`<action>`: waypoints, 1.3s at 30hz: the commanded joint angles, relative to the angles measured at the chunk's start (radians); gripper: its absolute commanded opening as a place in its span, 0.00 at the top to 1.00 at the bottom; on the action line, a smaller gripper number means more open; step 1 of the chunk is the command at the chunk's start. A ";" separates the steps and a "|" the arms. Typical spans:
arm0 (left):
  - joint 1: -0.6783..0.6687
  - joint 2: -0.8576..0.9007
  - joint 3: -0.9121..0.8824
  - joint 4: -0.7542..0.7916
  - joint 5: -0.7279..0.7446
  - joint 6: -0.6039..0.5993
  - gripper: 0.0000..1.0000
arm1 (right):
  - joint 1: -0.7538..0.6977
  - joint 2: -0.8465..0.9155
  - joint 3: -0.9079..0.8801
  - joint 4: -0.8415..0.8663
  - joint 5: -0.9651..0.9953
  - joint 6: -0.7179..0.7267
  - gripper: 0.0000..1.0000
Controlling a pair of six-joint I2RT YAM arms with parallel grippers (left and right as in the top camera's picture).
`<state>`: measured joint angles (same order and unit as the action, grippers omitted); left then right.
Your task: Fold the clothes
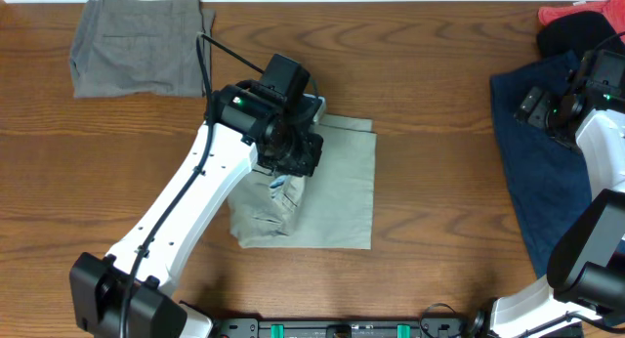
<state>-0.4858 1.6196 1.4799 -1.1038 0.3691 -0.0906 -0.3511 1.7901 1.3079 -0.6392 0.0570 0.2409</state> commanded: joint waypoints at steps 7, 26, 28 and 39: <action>-0.068 0.053 -0.008 0.005 0.073 0.037 0.94 | -0.001 -0.023 0.010 -0.001 0.006 -0.010 0.01; -0.275 0.226 -0.010 0.100 0.077 -0.034 0.33 | -0.001 -0.023 0.010 -0.001 0.006 -0.010 0.01; -0.280 0.224 -0.010 0.097 0.077 -0.035 0.30 | -0.001 -0.023 0.010 -0.001 0.006 -0.010 0.01; -0.263 0.135 0.002 0.032 0.076 -0.034 0.24 | -0.001 -0.023 0.010 -0.001 0.006 -0.010 0.01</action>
<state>-0.7574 1.8053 1.4792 -1.0622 0.4389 -0.1272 -0.3511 1.7901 1.3079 -0.6392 0.0570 0.2409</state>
